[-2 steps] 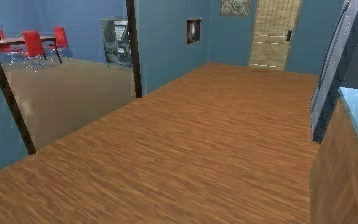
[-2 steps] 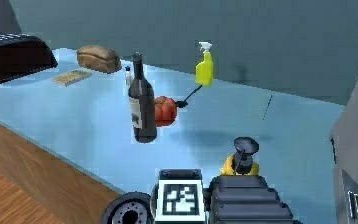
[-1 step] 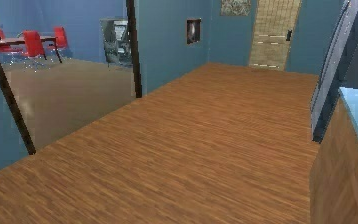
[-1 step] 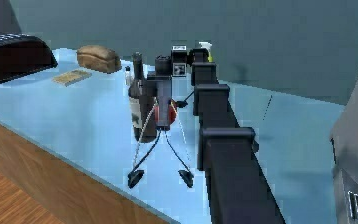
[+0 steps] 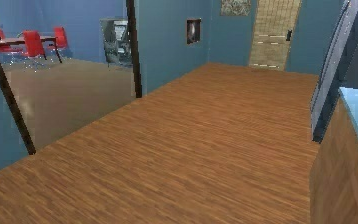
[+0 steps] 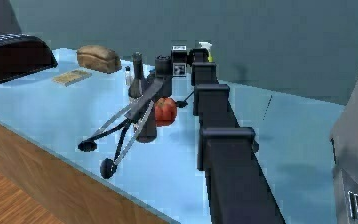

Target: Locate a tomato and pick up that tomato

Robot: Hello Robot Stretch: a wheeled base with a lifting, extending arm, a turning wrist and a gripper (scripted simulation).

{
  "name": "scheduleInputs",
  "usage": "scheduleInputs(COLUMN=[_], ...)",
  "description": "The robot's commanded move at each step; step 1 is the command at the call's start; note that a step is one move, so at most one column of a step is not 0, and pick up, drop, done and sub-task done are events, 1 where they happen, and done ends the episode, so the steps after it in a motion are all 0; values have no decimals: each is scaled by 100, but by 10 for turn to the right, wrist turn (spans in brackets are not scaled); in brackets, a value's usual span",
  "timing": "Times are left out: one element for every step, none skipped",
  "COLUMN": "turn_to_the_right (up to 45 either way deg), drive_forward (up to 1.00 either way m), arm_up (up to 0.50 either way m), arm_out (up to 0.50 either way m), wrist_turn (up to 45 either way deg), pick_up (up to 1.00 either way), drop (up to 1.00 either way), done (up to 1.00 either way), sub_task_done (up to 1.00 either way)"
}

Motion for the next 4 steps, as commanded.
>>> scheduleInputs(turn_to_the_right=[0,0,0,0], drive_forward=[0,0,0,0], arm_up=[0,0,0,-10], arm_out=[0,0,0,0], wrist_turn=[450,450,360,0], pick_up=[0,0,0,0], drop=[0,0,0,0], done=[0,0,0,0], sub_task_done=[0,0,0,0])
